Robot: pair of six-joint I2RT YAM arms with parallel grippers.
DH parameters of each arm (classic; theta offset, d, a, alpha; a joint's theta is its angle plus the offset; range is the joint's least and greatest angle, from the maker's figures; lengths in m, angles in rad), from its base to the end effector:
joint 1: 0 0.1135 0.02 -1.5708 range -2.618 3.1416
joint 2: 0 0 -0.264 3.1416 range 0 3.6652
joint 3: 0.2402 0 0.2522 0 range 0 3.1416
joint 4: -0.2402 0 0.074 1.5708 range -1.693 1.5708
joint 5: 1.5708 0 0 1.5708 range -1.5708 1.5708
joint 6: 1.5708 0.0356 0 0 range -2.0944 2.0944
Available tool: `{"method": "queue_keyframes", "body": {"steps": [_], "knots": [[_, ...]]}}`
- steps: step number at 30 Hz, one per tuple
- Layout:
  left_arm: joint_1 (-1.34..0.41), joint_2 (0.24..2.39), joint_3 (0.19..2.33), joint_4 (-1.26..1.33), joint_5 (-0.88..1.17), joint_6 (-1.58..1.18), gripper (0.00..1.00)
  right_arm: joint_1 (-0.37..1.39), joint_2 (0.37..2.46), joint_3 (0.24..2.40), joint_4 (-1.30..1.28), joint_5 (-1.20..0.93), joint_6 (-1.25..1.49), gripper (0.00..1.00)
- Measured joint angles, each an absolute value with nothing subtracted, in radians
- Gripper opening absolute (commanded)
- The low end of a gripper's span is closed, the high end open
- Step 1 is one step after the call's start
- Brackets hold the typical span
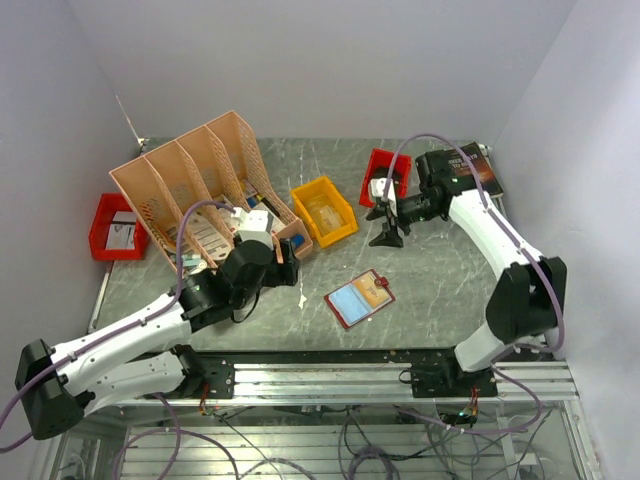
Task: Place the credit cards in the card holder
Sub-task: Move the storage box to the center of the board.
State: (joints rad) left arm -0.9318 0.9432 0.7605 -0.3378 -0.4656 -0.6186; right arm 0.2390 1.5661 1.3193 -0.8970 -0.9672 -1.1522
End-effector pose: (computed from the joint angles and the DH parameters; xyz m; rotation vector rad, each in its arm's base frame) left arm 0.1372 -0.1579 0.2891 0.0415 2.0655 -0.4833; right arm 0.2942 0.1019 0.2901 -1.6176 1.5431 0.8347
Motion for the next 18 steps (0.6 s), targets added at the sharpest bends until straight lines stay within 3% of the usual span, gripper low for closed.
{"method": "queue_keyframes", "body": {"steps": [6, 18], "knots": [[-0.931, 0.848, 0.591, -0.238, -0.384, -0.69, 0.82, 0.307, 1.719, 1.526, -1.005, -0.892, -1.365, 0.7], [-0.931, 0.684, 0.474, -0.136, -0.339, -0.741, 0.81, 0.437, 2.109, 1.928, -1.029, -0.7, -1.413, 0.68]]}}
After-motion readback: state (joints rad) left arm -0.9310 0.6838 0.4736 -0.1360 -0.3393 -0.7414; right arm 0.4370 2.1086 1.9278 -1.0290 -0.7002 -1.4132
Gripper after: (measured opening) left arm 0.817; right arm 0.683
